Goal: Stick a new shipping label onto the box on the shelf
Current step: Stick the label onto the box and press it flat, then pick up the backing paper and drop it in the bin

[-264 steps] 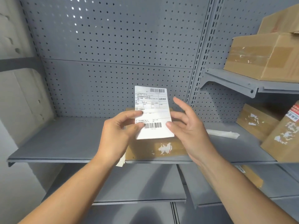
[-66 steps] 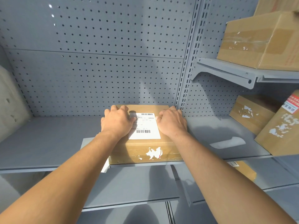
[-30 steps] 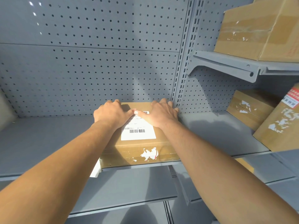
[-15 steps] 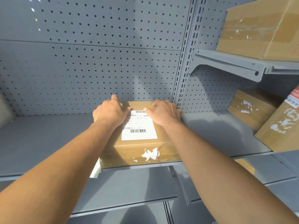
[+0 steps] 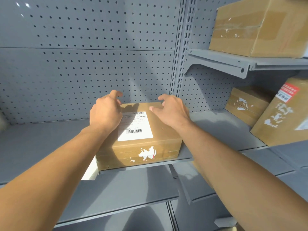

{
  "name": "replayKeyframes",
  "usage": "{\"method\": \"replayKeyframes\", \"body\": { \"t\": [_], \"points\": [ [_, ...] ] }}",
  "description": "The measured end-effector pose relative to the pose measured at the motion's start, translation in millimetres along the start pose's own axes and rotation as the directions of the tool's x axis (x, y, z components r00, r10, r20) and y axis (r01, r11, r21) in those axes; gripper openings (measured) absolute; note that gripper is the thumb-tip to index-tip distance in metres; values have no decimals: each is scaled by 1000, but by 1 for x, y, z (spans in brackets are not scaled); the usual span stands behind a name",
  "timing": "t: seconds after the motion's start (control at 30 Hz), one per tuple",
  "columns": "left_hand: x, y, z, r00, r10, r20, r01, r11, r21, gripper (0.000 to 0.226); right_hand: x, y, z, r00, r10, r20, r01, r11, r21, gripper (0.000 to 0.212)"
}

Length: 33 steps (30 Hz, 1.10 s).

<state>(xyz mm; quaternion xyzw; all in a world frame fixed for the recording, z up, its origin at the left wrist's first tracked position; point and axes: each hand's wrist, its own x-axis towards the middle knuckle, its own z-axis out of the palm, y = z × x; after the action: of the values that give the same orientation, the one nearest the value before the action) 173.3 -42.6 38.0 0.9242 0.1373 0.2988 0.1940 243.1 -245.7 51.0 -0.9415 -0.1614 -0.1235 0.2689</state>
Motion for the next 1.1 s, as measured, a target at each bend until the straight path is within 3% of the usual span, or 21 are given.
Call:
{"method": "replayKeyframes", "body": {
  "t": [0.3, 0.6, 0.83, 0.97, 1.1],
  "points": [
    [-55, 82, 0, 960, 279, 12, -267, 929, -256, 46, -76, 71, -57, 995, -46, -87, 45, 999, -11, 66],
    [-163, 180, 49, 803, 593, 53, -520, 742, -423, 45, -175, 176, -102, 988, 54, -146, -61, 997, -39, 67],
    [-238, 199, 129, 704, 650, 287, -457, 724, -517, 45, -250, 264, -91, 966, 222, -129, -227, 974, -23, 63],
    [-280, 186, 186, 637, 630, 445, -396, 762, -512, 51, -294, 318, -47, 934, 342, -103, -344, 939, 3, 59],
    [-315, 168, 239, 571, 598, 562, -360, 798, -483, 56, -324, 371, 18, 895, 446, 20, -446, 895, -11, 58]
  ]
}}
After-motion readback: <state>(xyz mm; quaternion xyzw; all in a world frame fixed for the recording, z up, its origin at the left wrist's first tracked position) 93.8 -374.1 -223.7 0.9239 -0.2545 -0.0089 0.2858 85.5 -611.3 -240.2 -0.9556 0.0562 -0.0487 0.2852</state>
